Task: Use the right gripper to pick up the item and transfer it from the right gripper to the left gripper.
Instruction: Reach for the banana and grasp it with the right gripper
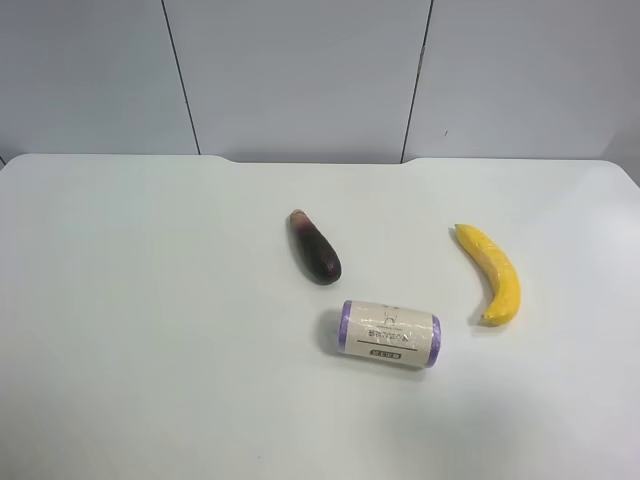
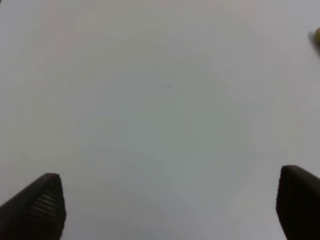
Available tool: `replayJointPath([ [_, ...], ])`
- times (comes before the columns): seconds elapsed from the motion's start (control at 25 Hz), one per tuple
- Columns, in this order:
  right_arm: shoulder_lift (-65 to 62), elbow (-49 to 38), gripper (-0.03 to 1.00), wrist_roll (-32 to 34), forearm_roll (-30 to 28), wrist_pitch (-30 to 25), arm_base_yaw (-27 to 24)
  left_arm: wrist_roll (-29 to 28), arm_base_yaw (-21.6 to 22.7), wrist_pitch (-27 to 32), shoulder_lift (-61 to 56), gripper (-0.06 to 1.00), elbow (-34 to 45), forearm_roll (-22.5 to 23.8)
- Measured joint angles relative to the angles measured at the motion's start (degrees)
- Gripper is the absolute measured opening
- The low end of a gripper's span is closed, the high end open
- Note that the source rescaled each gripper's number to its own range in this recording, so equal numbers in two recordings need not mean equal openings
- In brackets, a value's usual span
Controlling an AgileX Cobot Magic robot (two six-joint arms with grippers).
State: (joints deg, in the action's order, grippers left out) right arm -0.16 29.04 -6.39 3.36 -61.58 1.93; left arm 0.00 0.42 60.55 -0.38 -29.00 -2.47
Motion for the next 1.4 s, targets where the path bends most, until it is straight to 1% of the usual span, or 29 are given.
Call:
replayJointPath([
  [1.4, 0.1, 0.1, 1.0, 0.2, 0.0, -0.4, 0.0, 0.0, 0.0, 0.0, 0.0, 0.75, 0.0, 0.0],
])
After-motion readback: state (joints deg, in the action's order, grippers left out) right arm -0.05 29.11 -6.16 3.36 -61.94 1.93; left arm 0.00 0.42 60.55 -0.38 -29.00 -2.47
